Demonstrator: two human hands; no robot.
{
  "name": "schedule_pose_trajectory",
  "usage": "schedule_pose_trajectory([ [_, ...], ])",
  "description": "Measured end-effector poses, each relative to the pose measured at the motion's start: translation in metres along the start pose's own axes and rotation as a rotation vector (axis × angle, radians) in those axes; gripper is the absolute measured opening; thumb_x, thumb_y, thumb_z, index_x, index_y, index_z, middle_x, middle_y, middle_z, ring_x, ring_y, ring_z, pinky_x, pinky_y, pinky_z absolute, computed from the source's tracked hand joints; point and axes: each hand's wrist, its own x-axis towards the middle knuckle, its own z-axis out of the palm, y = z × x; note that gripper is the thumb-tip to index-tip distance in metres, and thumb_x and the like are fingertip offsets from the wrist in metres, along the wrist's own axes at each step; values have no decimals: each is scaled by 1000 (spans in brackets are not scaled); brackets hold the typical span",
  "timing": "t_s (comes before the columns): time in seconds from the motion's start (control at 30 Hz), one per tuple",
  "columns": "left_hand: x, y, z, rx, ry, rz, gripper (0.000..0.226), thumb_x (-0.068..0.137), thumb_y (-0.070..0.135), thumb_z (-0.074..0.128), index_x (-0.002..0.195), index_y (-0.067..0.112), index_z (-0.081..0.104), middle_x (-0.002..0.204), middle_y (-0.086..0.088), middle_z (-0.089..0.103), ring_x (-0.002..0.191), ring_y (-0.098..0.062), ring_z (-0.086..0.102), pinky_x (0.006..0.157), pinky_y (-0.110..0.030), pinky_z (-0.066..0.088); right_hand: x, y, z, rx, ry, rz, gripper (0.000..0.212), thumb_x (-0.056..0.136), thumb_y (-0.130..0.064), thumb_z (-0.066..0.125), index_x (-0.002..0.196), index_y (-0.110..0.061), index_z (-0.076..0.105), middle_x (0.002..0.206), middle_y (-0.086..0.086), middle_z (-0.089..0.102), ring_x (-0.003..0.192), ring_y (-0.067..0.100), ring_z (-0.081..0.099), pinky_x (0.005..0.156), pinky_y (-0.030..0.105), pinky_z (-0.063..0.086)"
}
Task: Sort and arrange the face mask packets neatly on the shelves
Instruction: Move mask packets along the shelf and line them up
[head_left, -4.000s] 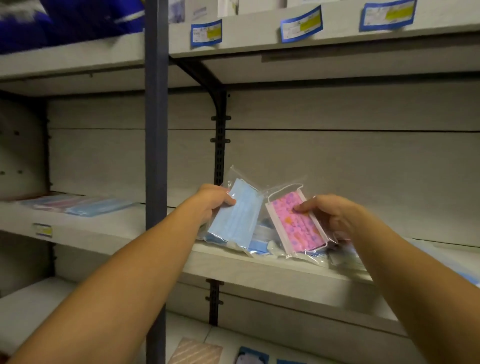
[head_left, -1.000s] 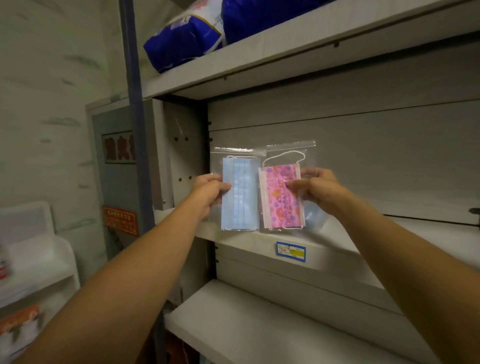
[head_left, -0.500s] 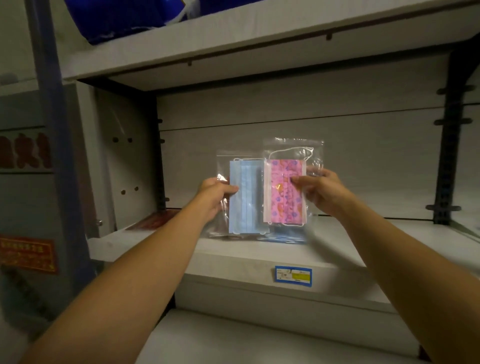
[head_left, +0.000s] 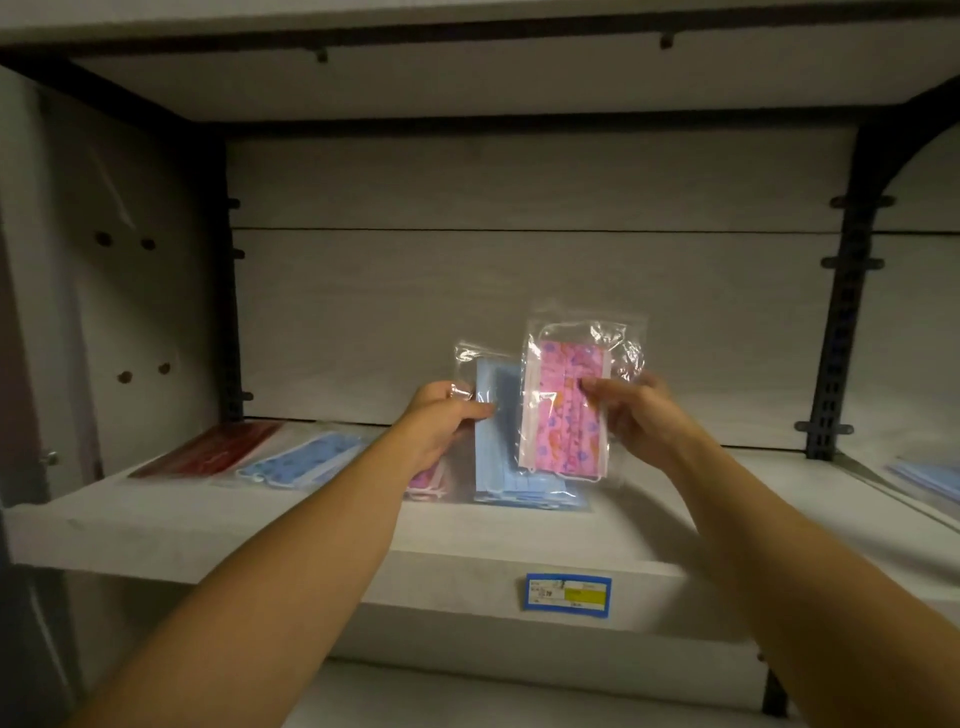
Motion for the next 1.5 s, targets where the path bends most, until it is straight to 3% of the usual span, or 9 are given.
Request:
schedule_pose_trajectory([
  [0.17, 13, -5, -5, 73, -24, 63, 39, 72, 2, 85, 107, -2, 68, 94, -17, 75, 88, -30, 75, 85, -41, 60, 7, -4, -4, 4, 22, -39, 5, 87, 2, 69, 86, -1, 65, 78, 9, 74, 68, 20, 72, 57, 25, 56],
  [0.27, 12, -10, -3, 223, 5, 120, 33, 71, 7, 84, 99, 0, 69, 89, -14, 75, 80, -27, 74, 77, -37, 60, 5, -2, -4, 26, 39, -54, 11, 90, 6, 65, 82, -2, 63, 71, 6, 73, 58, 14, 70, 48, 20, 52],
  [0.4, 10, -14, -3, 362, 4, 162, 30, 73, 15, 86, 97, 13, 69, 92, 0, 70, 79, -13, 69, 68, -23, 52, 3, 0, -5, 48, 39, -61, 7, 86, 1, 71, 90, -3, 66, 83, 10, 74, 69, 19, 71, 54, 22, 55],
  [0.53, 7, -14, -6, 503, 20, 209, 37, 75, 20, 85, 109, 21, 72, 107, 6, 69, 100, -11, 65, 86, -27, 50, 2, 0, -5, 51, 62, -62, 12, 79, -4, 76, 89, -5, 68, 84, 10, 74, 70, 19, 69, 54, 20, 54],
  [0.67, 3, -13, -8, 663, -38, 255, 31, 77, 24, 84, 105, 23, 72, 105, 6, 68, 98, -15, 63, 75, -24, 44, 0, -1, -4, 61, 56, -45, 9, 87, 0, 70, 93, -2, 64, 81, 11, 73, 63, 16, 70, 47, 19, 51],
  [0.8, 5, -16, -10, 911, -50, 291, 31, 74, 42, 84, 100, 36, 69, 112, 5, 55, 111, -21, 52, 91, -35, 44, 1, -2, -4, 96, 39, -48, 26, 81, -3, 74, 104, 0, 62, 86, 12, 74, 69, 19, 72, 52, 21, 54],
  [0.9, 1, -15, -8, 1080, -23, 272, 38, 74, 54, 81, 107, 36, 69, 111, 7, 45, 119, -20, 39, 92, -35, 28, 2, -3, -4, 122, 33, -62, 40, 75, -5, 77, 112, 1, 61, 93, 14, 74, 76, 22, 73, 60, 26, 59],
  [1.37, -5, -8, -2, 1268, 105, 85, 100, 57, 81, 74, 136, 23, 57, 135, -5, 44, 125, -28, 33, 102, -41, 34, 2, -3, -6, 81, -4, -62, 37, 76, -6, 77, 110, 1, 63, 99, 16, 73, 88, 29, 71, 70, 30, 61],
  [1.5, -4, -4, -7, 1169, 229, 155, 97, 63, 84, 69, 141, 28, 52, 142, -6, 43, 131, -29, 34, 102, -42, 31, 1, -1, -1, 52, 5, -32, 32, 79, -3, 75, 108, 4, 62, 97, 17, 73, 85, 29, 73, 68, 32, 61],
])
